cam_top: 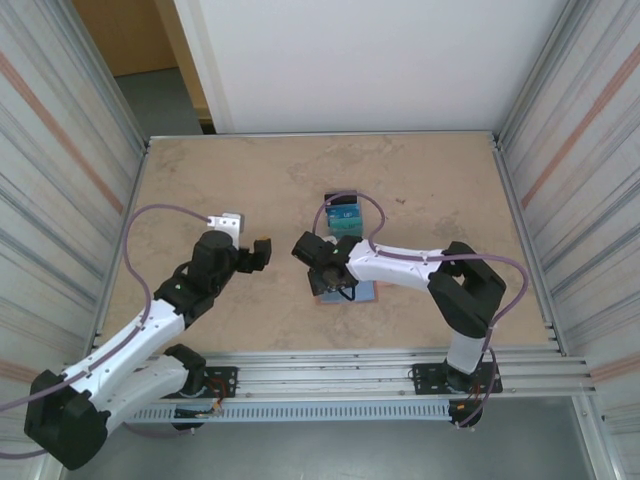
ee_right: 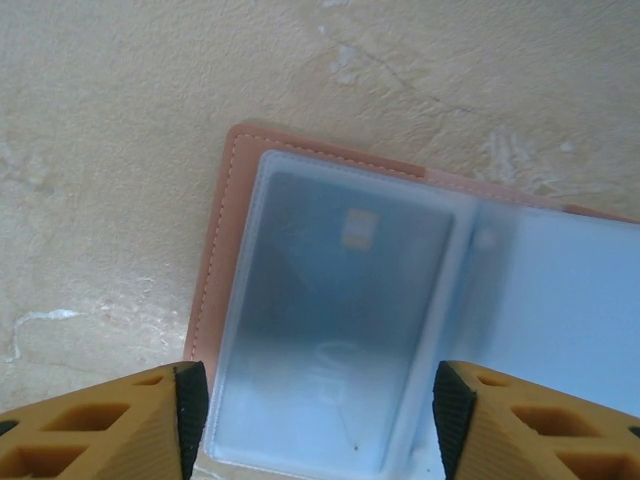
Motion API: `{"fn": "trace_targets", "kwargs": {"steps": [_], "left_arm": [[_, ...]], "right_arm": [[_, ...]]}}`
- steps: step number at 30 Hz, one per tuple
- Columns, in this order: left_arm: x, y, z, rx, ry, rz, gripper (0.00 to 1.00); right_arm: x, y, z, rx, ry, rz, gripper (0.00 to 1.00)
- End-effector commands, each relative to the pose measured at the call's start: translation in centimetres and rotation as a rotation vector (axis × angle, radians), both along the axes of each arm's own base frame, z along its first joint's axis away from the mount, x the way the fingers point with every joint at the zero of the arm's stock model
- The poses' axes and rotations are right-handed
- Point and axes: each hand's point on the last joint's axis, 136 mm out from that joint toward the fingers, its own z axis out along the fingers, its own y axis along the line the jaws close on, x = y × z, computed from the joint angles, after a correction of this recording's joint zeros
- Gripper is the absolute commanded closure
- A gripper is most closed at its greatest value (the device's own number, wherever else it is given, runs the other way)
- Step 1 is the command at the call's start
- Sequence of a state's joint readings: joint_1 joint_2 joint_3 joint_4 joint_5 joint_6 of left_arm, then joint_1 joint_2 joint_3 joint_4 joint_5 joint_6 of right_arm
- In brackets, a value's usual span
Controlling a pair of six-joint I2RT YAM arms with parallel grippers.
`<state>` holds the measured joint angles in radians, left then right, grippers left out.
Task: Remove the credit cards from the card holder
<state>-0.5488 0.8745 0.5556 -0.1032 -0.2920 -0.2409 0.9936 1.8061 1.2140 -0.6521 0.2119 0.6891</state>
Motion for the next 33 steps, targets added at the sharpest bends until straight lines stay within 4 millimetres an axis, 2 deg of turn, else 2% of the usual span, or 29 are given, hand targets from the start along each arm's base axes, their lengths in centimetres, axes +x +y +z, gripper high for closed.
{"fn": "trace_targets", "kwargs": {"steps": [1,7,12,23,33], "left_arm": [[0.1,1.1,0.5,-0.018,-0.028,0.059,0.01],[0.1,1.4,0.6,-0.024,-0.035,0.073,0.01],[0.1,1.3,0.7,-0.029,-0.038,0.073,0.01],[0.0,1.4,1.1,-0.034,-0.044,0.07,0.01],[0.0,1.3,1.0,-0.033,-0.038,0.069,0.01]], "right_arm": [[-0.1,0.6,-0.5,-0.001,0.024,0.016,0.33],[-0.6,0.8,-1.7,0.001,0.058,0.014,0.29],[-0.7,0.4,-2.0,-0.006,0.061,0.007,0.37],[-0.7,-0.3,-2.3,-0.003,0.06,-0.009,0.36],[-0.8,-0.5,-1.4,0.032,0.05,-0.021,0.37]]}}
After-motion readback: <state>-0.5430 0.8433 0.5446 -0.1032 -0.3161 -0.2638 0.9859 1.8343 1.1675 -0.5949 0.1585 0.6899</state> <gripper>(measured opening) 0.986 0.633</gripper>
